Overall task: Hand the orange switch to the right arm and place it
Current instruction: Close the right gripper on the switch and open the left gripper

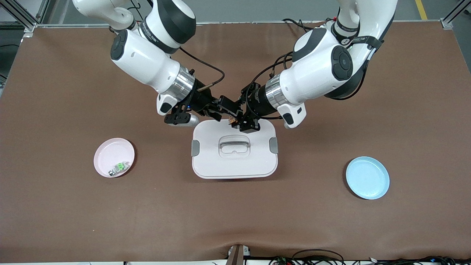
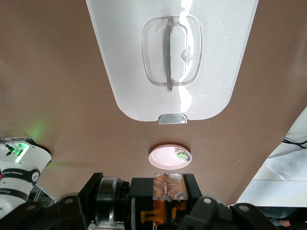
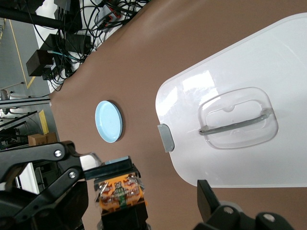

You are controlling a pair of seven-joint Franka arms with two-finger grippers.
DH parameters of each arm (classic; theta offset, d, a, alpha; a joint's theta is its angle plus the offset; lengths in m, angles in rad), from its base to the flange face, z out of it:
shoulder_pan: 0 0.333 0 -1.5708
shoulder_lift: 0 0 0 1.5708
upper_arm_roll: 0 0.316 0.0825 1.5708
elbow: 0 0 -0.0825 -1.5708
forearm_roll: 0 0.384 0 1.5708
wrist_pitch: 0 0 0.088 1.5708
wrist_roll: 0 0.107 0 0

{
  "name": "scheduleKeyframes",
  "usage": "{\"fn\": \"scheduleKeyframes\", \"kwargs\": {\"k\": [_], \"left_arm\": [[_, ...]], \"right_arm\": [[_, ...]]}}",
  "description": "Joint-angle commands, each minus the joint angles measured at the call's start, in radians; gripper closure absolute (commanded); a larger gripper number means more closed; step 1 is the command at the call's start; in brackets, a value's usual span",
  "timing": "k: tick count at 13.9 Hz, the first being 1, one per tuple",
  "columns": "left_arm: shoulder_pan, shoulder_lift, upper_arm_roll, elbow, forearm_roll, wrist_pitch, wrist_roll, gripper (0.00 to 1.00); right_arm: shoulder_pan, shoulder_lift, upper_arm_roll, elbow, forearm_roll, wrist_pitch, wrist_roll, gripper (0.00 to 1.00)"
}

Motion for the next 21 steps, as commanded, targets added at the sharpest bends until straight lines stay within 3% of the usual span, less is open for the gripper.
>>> {"fn": "scheduleKeyframes", "kwargs": {"k": [1,2,4,5,6,10,15,19,20,21], "left_arm": [[-0.01,-0.002,-0.001,0.012,0.017,0.009,-0.028,0.69],[-0.01,-0.002,-0.001,0.012,0.017,0.009,-0.028,0.69],[-0.012,-0.002,-0.001,0.012,0.017,0.009,-0.028,0.69],[-0.012,-0.002,-0.001,0.012,0.017,0.009,-0.028,0.69],[-0.012,-0.002,-0.001,0.012,0.019,0.009,-0.028,0.68],[-0.012,-0.002,-0.001,0.012,0.019,0.009,-0.027,0.67],[-0.01,-0.005,-0.002,0.012,0.048,0.009,-0.027,0.55],[-0.009,-0.005,-0.002,0.014,0.059,0.009,-0.025,0.06],[-0.009,-0.006,-0.002,0.015,0.059,0.009,-0.027,0.0],[-0.009,-0.006,-0.002,0.015,0.059,0.009,-0.025,0.0]], "right_arm": [[0.018,0.011,-0.011,0.002,0.009,0.019,-0.003,0.05],[0.02,0.009,-0.011,0.002,0.008,0.019,-0.003,0.17],[0.029,0.009,-0.011,0.003,0.005,0.019,-0.006,0.51],[0.029,0.009,-0.011,0.003,0.003,0.019,-0.008,0.83],[0.03,0.009,-0.011,0.005,0.003,0.016,0.003,1.0],[0.03,0.009,-0.011,0.005,0.004,0.01,0.003,1.0],[0.03,0.009,-0.011,0.008,0.003,0.007,-0.009,1.0],[0.021,0.009,-0.012,0.008,-0.011,0.001,-0.127,1.0],[0.018,0.011,-0.012,0.008,-0.011,0.001,-0.132,1.0],[0.018,0.014,-0.012,0.009,-0.014,0.001,-0.135,1.0]]}}
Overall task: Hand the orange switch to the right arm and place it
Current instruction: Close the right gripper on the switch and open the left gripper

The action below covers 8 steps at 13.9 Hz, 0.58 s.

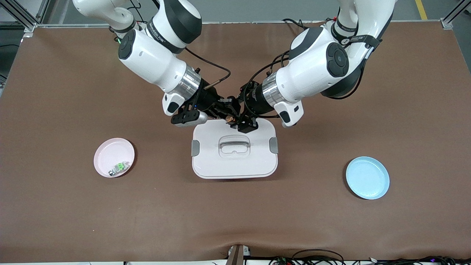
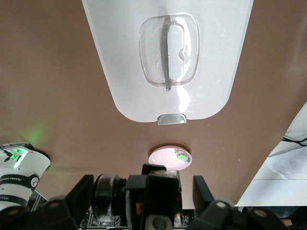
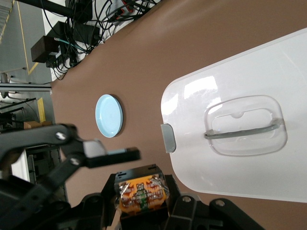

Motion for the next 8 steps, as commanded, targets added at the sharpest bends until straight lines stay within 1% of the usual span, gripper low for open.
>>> {"fn": "scheduleKeyframes", "kwargs": {"k": [1,2,4,5,8], "left_arm": [[-0.001,-0.01,0.0,0.009,0.026,0.002,-0.021,0.0],[0.001,-0.01,0.0,0.009,0.028,0.002,-0.015,0.0],[0.011,-0.011,0.0,0.009,0.028,0.002,-0.01,0.0],[0.016,-0.013,0.002,0.007,0.04,0.0,-0.01,0.0],[0.039,-0.01,0.003,-0.005,0.14,-0.02,-0.01,0.0]], "right_arm": [[-0.001,0.002,-0.004,0.0,-0.009,-0.007,-0.029,1.0],[-0.001,0.004,-0.004,-0.002,-0.016,-0.007,-0.03,1.0],[-0.008,0.005,-0.005,-0.002,-0.088,-0.013,-0.123,1.0],[-0.018,0.005,-0.009,-0.002,-0.113,-0.044,-0.181,1.0],[-0.095,0.004,-0.009,0.0,-0.147,-0.172,-0.475,1.0]]}}
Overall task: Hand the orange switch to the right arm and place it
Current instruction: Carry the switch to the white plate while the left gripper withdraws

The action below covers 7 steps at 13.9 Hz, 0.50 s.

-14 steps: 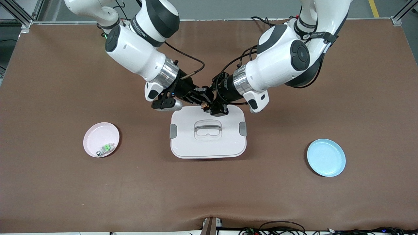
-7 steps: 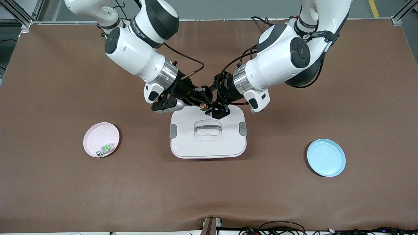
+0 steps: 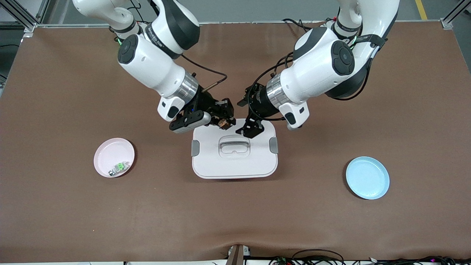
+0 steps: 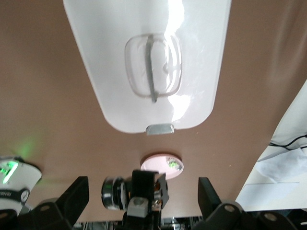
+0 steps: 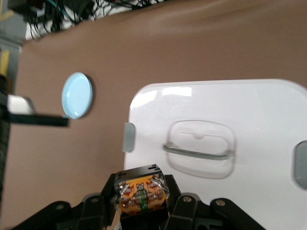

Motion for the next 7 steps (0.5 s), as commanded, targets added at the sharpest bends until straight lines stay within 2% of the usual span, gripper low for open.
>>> {"fn": "scheduleKeyframes", "kwargs": {"k": [1,2,5,7], "left_arm": [[0.026,-0.007,0.0,-0.014,0.08,-0.021,-0.004,0.0],[0.031,-0.01,0.001,-0.021,0.112,-0.032,0.01,0.0],[0.081,-0.031,0.001,-0.037,0.18,-0.112,0.072,0.0],[0.129,-0.039,0.001,-0.038,0.206,-0.171,0.149,0.0]], "right_arm": [[-0.089,-0.001,0.007,0.005,-0.022,-0.13,-0.261,1.0],[-0.124,-0.001,0.006,0.005,-0.046,-0.179,-0.356,1.0],[-0.224,-0.001,0.007,0.004,-0.271,-0.277,-0.641,1.0],[-0.287,0.002,0.007,-0.003,-0.352,-0.311,-0.795,1.0]]}}
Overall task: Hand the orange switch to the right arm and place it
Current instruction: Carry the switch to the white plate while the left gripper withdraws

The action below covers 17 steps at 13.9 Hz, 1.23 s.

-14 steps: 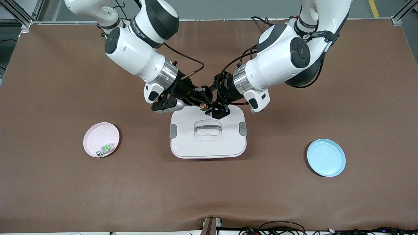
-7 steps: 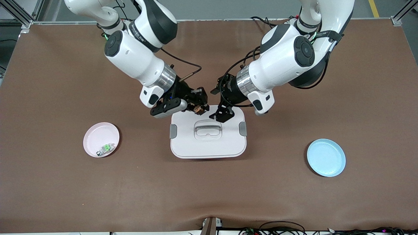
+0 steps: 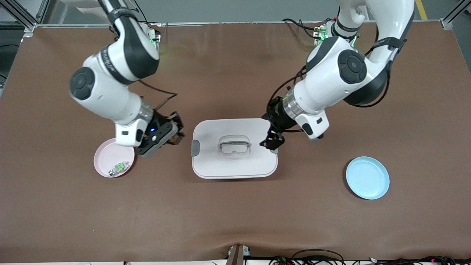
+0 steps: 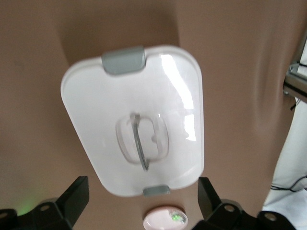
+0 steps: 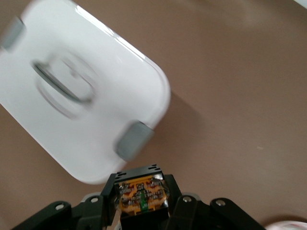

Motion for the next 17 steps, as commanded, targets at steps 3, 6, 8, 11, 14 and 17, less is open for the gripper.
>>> {"fn": "scheduleKeyframes", "kwargs": {"k": [3,6,8,11,14,17], "left_arm": [[0.11,-0.058,-0.003,-0.046,0.077,-0.164,0.195,0.0],[0.215,-0.097,-0.005,-0.081,0.078,-0.228,0.371,0.0],[0.276,-0.098,-0.003,-0.083,0.089,-0.262,0.479,0.0],[0.365,-0.106,-0.003,-0.083,0.133,-0.317,0.667,0.0],[0.446,-0.127,-0.003,-0.091,0.193,-0.348,0.916,0.0],[0.545,-0.152,-0.003,-0.103,0.209,-0.368,1.13,0.0]], "right_arm": [[-0.161,0.015,0.017,-0.022,-0.101,-0.032,-0.387,1.0],[-0.231,0.023,0.018,-0.065,-0.171,-0.008,-0.53,1.0],[-0.276,0.023,0.018,-0.123,-0.225,0.058,-0.634,1.0],[-0.349,0.02,0.018,-0.24,-0.225,0.208,-0.778,1.0],[-0.382,0.012,0.02,-0.359,-0.224,0.356,-0.829,1.0],[-0.417,0.015,0.023,-0.423,-0.215,0.449,-0.864,1.0]]}}
